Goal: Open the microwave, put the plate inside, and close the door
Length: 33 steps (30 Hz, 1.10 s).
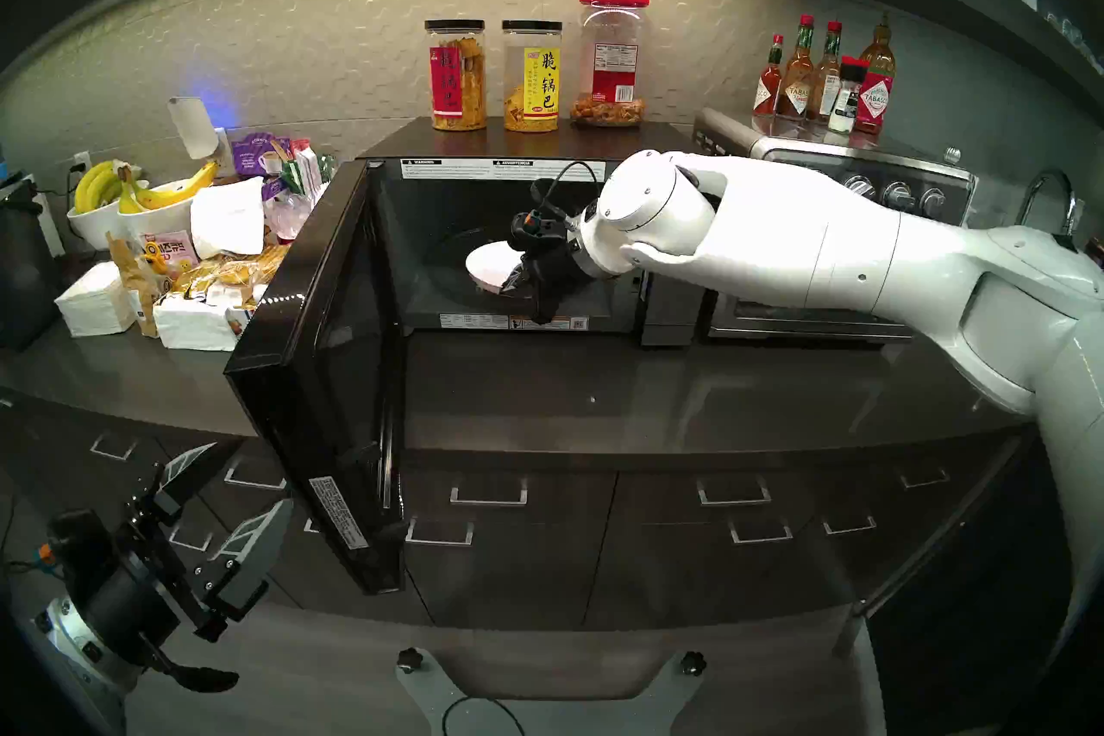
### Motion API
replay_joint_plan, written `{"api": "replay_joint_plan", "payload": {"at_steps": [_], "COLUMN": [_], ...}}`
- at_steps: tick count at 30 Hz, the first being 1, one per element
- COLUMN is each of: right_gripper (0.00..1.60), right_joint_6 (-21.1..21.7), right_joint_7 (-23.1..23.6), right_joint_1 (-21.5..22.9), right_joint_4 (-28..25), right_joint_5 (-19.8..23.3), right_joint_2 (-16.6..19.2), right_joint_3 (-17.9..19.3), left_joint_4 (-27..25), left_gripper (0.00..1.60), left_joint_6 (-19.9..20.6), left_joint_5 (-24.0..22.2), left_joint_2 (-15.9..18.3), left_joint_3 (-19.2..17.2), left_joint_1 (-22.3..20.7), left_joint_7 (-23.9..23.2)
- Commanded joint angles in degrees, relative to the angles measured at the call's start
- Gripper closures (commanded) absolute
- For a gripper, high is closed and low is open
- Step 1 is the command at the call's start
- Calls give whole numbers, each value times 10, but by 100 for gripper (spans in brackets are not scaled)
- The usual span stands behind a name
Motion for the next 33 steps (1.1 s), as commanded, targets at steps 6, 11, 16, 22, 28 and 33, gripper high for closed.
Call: {"api": "replay_joint_plan", "payload": {"at_steps": [6,11,16,22,28,33], "right_gripper": [160,160,160,160,160,160], "right_joint_6": [-13,-16,-18,-23,-28,-31], "right_joint_7": [-16,-20,-24,-27,-29,-29], "right_joint_1": [-6,-11,-13,-14,-15,-21], "right_joint_4": [33,46,62,80,103,126], "right_joint_5": [1,2,-1,-8,-15,-22], "right_joint_2": [-24,-34,-46,-60,-76,-92], "right_joint_3": [12,13,10,4,3,1], "left_joint_4": [-9,-9,-9,-9,-9,-9], "left_gripper": [0,0,0,0,0,0], "left_joint_6": [1,1,1,1,2,2], "left_joint_5": [-1,-1,-1,-1,0,0], "left_joint_2": [-1,-1,-1,-2,-2,-2], "left_joint_3": [1,1,1,0,0,0], "left_joint_1": [-2,-2,-2,-3,-3,-3], "left_joint_7": [0,0,0,-1,-1,-1]}}
